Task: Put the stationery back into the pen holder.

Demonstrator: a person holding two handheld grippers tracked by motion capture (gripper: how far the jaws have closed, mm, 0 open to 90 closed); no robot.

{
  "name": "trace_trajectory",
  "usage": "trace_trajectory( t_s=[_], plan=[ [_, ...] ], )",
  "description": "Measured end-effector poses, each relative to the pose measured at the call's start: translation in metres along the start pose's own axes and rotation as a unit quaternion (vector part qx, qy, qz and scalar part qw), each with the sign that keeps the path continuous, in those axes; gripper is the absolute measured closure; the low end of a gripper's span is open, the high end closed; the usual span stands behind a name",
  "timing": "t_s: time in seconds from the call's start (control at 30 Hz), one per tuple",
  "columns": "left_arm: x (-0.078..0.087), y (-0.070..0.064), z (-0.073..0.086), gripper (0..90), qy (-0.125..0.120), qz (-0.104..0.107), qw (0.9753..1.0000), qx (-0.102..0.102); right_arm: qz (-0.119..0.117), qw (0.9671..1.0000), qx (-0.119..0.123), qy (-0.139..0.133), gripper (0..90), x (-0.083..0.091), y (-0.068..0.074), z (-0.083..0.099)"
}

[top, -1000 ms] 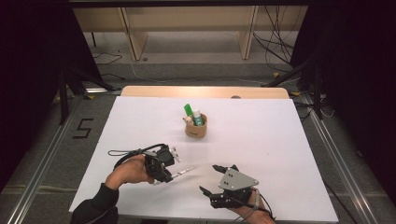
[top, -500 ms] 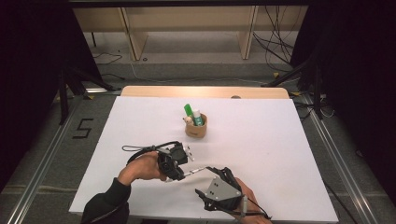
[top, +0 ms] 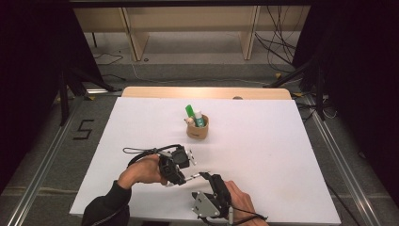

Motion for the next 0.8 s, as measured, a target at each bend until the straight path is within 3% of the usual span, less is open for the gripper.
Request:
trace_trajectory(
  t_s=[0.23,0.33,0.5,0.7,0.8],
  plan=[
    [0.002,-0.007,-0.001,79.2,0.011,-0.005,0.9999,-0.005,0.044,0.9978,0.049,0.01,36.6,-0.003,0.001,-0.001],
    [0.001,-0.009,-0.002,79.3,0.015,-0.005,0.9999,-0.006,0.061,0.9946,0.083,0.016,40.4,-0.005,0.003,-0.002],
    [-0.001,-0.012,-0.003,79.2,0.019,-0.002,0.9998,-0.003,0.081,0.9892,0.119,0.029,48.0,-0.009,0.008,-0.003],
    [-0.001,-0.013,-0.004,79.2,0.02,0.004,0.9998,0.0,0.104,0.9823,0.153,0.029,55.9,-0.011,0.01,-0.007],
    [-0.002,-0.014,-0.004,79.2,0.021,0.005,0.9998,0.001,0.109,0.9807,0.159,0.032,59.4,-0.012,0.013,-0.007]
  ],
)
Point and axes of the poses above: each handheld gripper's, and its own axes: x roughly backward along the jaws, z roughly out of its underside, y roughly to its left, the point moved 8 cm from there along -x, roughly forward along the jaws, and after that the axes turned 8 degrees about y, right-handed, at the moved point
